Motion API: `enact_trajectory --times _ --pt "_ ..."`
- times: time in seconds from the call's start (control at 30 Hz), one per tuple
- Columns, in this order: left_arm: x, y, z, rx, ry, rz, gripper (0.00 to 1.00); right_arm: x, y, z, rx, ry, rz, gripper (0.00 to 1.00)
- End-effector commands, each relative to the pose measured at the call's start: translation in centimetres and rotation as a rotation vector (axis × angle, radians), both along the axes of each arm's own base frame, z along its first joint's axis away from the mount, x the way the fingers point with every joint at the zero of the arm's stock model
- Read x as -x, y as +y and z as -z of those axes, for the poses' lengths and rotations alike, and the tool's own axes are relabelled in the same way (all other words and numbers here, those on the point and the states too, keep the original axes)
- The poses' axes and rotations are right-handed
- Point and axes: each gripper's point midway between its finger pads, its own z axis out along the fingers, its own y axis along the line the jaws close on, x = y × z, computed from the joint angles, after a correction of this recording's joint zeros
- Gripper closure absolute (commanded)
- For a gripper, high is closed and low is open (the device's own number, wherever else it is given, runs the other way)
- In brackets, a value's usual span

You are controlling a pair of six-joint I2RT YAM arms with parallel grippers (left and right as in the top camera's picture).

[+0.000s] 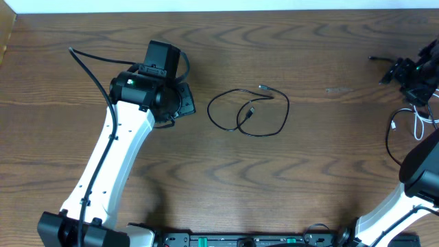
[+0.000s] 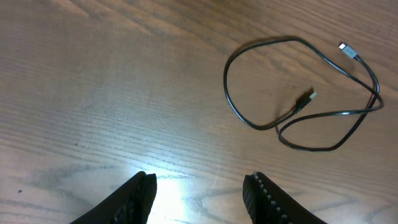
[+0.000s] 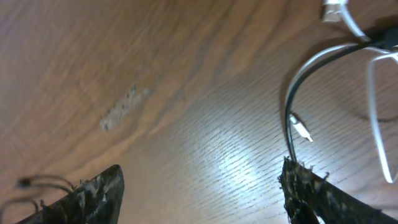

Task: Untangle cables

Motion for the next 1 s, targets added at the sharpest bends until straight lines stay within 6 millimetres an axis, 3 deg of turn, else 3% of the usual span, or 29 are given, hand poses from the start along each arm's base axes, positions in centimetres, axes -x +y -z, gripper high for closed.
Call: enact_trajectory --times 0.0,0.13,0.33,0.47,0.73,0.97 --pt "0.0 0.2 -0.2 0.0 -0.008 -0.006 0.49 0.2 2.1 0.4 -0.022 0.016 -0.126 0.21" --pt "-0.1 0.1 -0.2 0.001 -0.011 -0.006 0.49 -0.9 6.0 0.0 -0.097 -0.041 -0.299 0.2" --pt "-0.2 0.1 -0.2 0.002 -0.016 -0.005 0.49 -2.0 14.0 -0.3 -0.118 -0.096 -0.614 0.18" --pt "-0.1 0.1 0.0 0.001 -0.01 -0.005 0.49 -1.8 20.2 0.7 -0.122 -0.098 -0.752 0.17" --pt "0.1 0.2 0.2 -0.002 -0.002 -0.005 0.49 1.1 30.6 4.1 -0.212 -0.017 -0.694 0.16" --pt "0.1 0.2 0.2 -0.002 0.0 -0.005 0.49 1.4 38.3 4.2 -0.273 -0.067 -0.578 0.14"
